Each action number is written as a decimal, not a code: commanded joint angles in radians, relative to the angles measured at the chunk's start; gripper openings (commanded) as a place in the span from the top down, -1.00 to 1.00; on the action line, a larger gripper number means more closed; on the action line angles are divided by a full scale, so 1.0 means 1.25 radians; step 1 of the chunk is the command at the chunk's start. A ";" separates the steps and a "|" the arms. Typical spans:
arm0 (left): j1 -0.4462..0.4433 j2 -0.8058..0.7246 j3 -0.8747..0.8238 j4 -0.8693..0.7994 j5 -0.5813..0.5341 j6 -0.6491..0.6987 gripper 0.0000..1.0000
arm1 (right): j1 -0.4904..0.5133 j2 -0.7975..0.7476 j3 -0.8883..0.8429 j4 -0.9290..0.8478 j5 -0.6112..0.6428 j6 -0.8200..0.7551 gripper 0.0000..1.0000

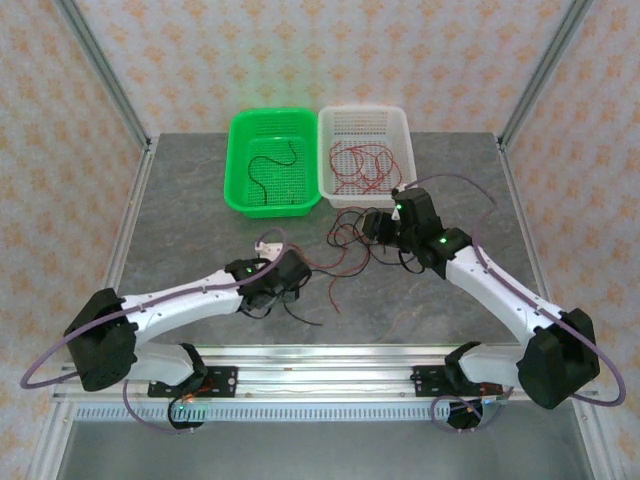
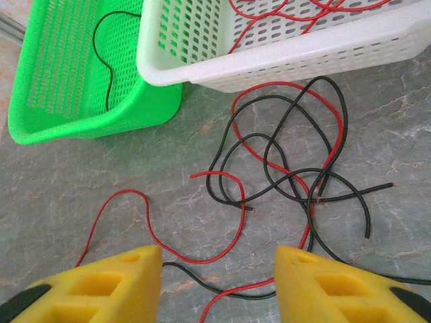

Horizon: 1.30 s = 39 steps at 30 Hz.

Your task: Untangle the cables

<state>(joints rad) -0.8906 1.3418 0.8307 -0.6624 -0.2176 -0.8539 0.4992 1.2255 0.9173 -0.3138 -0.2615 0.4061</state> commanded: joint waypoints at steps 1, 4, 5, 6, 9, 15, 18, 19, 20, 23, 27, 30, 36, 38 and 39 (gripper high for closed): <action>-0.026 0.042 0.009 -0.026 -0.057 0.064 -0.34 | 0.006 -0.006 -0.005 0.008 -0.004 -0.015 0.06; -0.041 0.102 0.061 -0.015 -0.047 0.106 -0.33 | 0.006 -0.017 -0.007 -0.004 0.007 -0.019 0.06; -0.046 0.124 0.079 -0.005 -0.038 0.120 -0.33 | 0.006 -0.021 -0.009 -0.006 0.009 -0.019 0.06; -0.050 0.146 0.095 0.006 -0.030 0.133 -0.32 | 0.006 -0.026 -0.013 -0.007 0.010 -0.019 0.06; -0.052 0.208 0.146 0.036 -0.020 0.163 -0.27 | 0.006 -0.032 -0.019 -0.016 0.017 -0.019 0.06; -0.053 0.341 0.300 0.091 0.035 0.273 -0.12 | 0.004 -0.057 -0.023 -0.050 0.075 -0.012 0.06; -0.051 0.410 0.376 0.111 0.066 0.351 -0.09 | -0.010 -0.073 -0.022 -0.068 0.095 -0.011 0.06; -0.050 0.433 0.398 0.112 0.074 0.380 -0.07 | -0.015 -0.079 -0.022 -0.072 0.095 -0.011 0.06; -0.050 0.460 0.424 0.110 0.083 0.411 -0.06 | -0.023 -0.085 -0.023 -0.075 0.094 -0.011 0.06; -0.037 0.533 0.483 0.096 0.099 0.479 0.01 | -0.040 -0.106 -0.026 -0.085 0.094 -0.012 0.06; -0.006 0.576 0.524 0.088 0.104 0.516 0.07 | -0.056 -0.128 -0.029 -0.098 0.094 -0.013 0.06; 0.007 0.587 0.538 0.095 0.107 0.540 0.12 | -0.062 -0.136 -0.031 -0.105 0.095 -0.013 0.06; 0.014 0.611 0.561 0.105 0.120 0.565 0.23 | -0.066 -0.135 -0.026 -0.106 0.091 -0.012 0.06; 0.014 0.617 0.562 0.107 0.130 0.571 0.24 | -0.067 -0.134 -0.022 -0.107 0.090 -0.012 0.06; 0.014 0.621 0.561 0.108 0.136 0.574 0.25 | -0.067 -0.134 -0.021 -0.109 0.090 -0.012 0.06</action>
<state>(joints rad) -0.8722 2.0842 1.5112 -0.5236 -0.0734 -0.1734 0.4232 1.0702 0.8951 -0.4305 -0.1722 0.3985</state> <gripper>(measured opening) 0.378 0.472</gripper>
